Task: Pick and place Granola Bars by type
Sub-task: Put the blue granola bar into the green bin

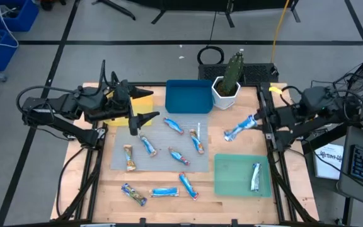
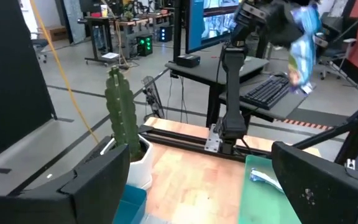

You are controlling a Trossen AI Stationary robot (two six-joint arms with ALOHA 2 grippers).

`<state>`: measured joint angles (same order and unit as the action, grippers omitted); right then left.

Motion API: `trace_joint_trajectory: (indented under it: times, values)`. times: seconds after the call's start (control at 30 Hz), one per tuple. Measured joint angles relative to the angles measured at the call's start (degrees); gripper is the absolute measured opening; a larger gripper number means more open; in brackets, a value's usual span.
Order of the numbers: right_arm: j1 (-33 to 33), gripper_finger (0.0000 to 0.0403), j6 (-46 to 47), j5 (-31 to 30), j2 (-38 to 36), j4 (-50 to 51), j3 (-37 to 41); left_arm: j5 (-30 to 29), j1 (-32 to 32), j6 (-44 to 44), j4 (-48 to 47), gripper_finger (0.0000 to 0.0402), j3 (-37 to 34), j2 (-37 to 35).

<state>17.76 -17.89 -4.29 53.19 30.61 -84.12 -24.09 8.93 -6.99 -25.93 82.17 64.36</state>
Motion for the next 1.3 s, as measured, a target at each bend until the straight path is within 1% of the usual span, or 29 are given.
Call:
trace_joint_trajectory:
  times: [0.13,0.27,0.47,0.57,0.73,0.9,1.17,1.3]
  values:
    - [4.28,0.0018,-1.51,-0.30,0.21,4.23,0.02,-0.06,0.00,-2.01,0.00,0.0390,0.00,0.00]
    - [7.95,0.0018,-1.41,-0.45,0.44,6.41,0.02,-1.13,0.00,-3.41,-0.04,0.0390,0.00,0.00]
    - [14.30,0.0018,-0.99,-4.75,2.23,11.45,0.00,-2.48,0.00,-4.30,-0.22,0.0390,0.00,0.00]
    - [16.64,0.0018,-0.97,-4.99,3.83,14.00,0.00,-2.58,0.00,-5.58,-1.64,0.0390,0.00,0.00]
    - [19.26,0.0018,-1.12,-4.91,7.16,15.77,0.00,-2.88,0.00,-9.21,-2.76,0.0390,0.00,0.02]
    - [21.66,0.0018,-2.09,-4.62,10.03,20.38,0.00,-2.58,0.00,-11.20,-3.03,0.0390,0.00,0.02]
    - [23.78,0.0018,2.43,-4.46,14.16,24.46,0.00,-2.00,0.00,-13.52,-3.04,0.0390,0.00,0.10]
    - [24.33,0.0018,3.93,-2.42,16.26,26.09,0.00,-2.27,0.00,-15.94,-3.02,0.0390,0.00,0.28]
